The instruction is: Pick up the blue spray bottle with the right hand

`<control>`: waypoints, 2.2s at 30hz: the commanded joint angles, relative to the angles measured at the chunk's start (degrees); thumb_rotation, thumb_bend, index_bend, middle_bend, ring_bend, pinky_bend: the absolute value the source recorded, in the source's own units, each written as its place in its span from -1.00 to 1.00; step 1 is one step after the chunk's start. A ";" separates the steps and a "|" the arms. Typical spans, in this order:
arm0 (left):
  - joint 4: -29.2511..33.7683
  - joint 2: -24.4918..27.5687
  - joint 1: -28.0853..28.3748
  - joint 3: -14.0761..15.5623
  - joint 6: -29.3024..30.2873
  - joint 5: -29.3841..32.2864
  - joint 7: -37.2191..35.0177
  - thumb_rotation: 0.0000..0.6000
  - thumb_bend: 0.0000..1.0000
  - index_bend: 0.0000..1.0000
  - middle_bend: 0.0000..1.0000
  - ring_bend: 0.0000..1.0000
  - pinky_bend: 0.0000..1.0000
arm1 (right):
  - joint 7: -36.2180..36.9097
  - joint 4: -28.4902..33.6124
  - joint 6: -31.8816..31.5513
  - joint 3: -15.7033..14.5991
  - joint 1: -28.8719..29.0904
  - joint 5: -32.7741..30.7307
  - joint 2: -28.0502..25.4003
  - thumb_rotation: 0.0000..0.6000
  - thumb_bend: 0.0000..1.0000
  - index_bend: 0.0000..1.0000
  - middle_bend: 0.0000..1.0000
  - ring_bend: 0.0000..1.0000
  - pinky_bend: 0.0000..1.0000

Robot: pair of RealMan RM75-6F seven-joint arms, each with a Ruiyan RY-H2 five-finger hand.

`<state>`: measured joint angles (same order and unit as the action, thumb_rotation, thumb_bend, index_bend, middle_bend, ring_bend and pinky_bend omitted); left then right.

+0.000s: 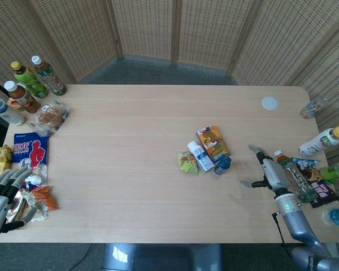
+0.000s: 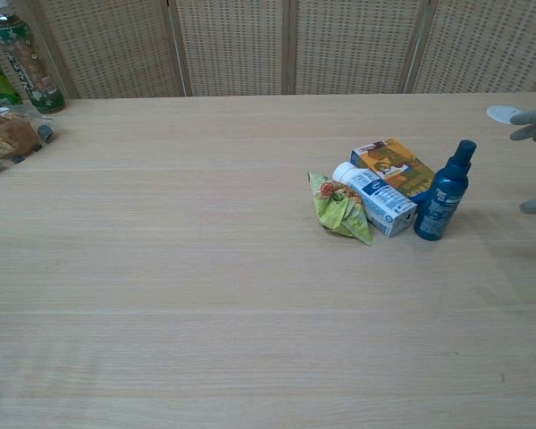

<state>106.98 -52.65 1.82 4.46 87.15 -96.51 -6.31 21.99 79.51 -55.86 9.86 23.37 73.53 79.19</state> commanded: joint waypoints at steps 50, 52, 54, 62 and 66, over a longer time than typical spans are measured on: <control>-1.53 -0.28 -2.10 0.53 1.62 0.45 -1.66 1.00 -0.31 -0.85 -0.88 -1.00 -1.00 | 15.18 -5.68 -7.85 6.15 6.56 5.96 8.49 1.00 -0.98 0.46 0.83 0.66 0.26; -1.65 -0.58 -2.16 0.60 1.75 0.11 -1.79 1.00 -0.31 -0.85 -0.88 -1.00 -1.00 | 13.29 -0.12 -8.78 7.97 6.82 5.52 5.62 1.00 -0.99 0.47 0.83 0.66 0.26; -1.85 -0.94 -2.32 0.72 2.03 -0.23 -1.98 1.00 -0.31 -0.85 -0.88 -1.00 -1.00 | 12.00 4.82 -9.39 9.94 7.25 4.81 3.31 1.00 -0.98 0.48 0.83 0.66 0.26; -2.68 -1.22 -3.63 1.32 4.15 -1.26 -2.90 1.00 -0.31 -0.85 -0.88 -1.00 -1.00 | 9.62 17.21 -11.06 17.10 9.38 1.23 -1.74 1.00 -0.99 0.50 0.84 0.65 0.26; -3.55 -1.40 -4.65 1.70 5.46 -1.32 -3.94 1.00 -0.31 -0.85 -0.88 -1.00 -1.00 | 7.71 20.59 -10.66 18.91 10.51 -0.48 -3.39 1.00 -1.00 0.50 0.84 0.66 0.26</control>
<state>103.66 -53.99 -2.64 6.05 92.39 -97.86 -9.99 31.09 98.84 -66.34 27.99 33.10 73.97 76.86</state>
